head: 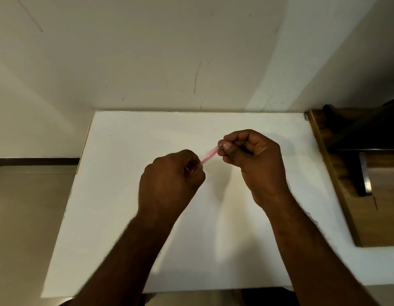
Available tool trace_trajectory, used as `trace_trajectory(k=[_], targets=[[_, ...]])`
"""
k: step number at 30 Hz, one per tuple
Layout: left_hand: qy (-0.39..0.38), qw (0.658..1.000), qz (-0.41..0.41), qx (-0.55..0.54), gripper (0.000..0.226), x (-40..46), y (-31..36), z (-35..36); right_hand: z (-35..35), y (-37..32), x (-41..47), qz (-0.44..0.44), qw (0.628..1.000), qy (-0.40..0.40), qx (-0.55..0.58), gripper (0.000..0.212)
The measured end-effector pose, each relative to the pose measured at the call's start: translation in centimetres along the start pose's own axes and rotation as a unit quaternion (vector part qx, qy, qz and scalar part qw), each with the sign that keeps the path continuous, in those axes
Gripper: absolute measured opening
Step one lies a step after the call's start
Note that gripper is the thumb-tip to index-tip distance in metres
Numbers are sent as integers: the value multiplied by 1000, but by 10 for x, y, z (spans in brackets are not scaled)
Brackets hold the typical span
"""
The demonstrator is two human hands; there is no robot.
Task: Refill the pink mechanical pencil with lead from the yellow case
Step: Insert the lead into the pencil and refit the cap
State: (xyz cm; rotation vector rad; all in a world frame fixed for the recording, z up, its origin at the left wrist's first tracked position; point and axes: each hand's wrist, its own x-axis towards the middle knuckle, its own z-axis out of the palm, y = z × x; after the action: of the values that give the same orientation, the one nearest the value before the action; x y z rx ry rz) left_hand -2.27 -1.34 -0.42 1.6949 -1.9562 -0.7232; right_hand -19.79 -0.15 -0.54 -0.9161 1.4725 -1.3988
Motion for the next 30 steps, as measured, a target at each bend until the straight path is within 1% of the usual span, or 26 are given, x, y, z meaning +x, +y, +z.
trace_trajectory(k=[7, 11, 13, 15, 17, 19, 21, 23, 25, 26, 27, 28, 30], targets=[[-6, 1000, -5, -10, 10, -1, 2, 2, -2, -1, 0, 2, 1000, -21, -17, 19], [-5, 999, -11, -44, 11, -2, 3, 4, -1, -2, -2, 17, 1000, -24, 10, 21], [-7, 998, -19, -65, 9, -1, 5, 5, 1, -1, -3, 32, 999, -38, 21, 25], [-21, 996, -25, -83, 10, 0, 7, 8, 5, 0, -5, 43, 998, -50, 5, 31], [-49, 993, -31, -102, 17, 1, 7, 9, 8, 2, -5, 54, 997, -46, -16, 32], [-69, 990, -35, -117, 21, 0, 6, 8, 10, 3, -4, 65, 997, -41, -24, 28], [-82, 988, -39, -128, 17, 1, 5, 9, 9, 4, -4, 73, 996, -47, -33, 23], [-98, 985, -40, -133, 18, 2, 4, 9, 10, 6, -3, 77, 995, -49, -41, 20], [-117, 986, -26, -114, 21, 2, 3, 9, 11, 9, -3, 75, 995, -25, -57, 20], [-118, 988, -17, -96, 22, 3, 2, 8, 12, 12, -2, 68, 994, -2, -84, 20], [-111, 991, -14, -79, 22, 4, 1, 7, 12, 16, -1, 54, 989, 23, -137, 21], [-97, 993, -16, -66, 21, 5, -2, 5, 12, 21, 0, 36, 976, 46, -208, 22], [-58, 997, -29, -39, 20, 8, -9, -1, 13, 27, -1, 4, 936, 72, -344, 22]])
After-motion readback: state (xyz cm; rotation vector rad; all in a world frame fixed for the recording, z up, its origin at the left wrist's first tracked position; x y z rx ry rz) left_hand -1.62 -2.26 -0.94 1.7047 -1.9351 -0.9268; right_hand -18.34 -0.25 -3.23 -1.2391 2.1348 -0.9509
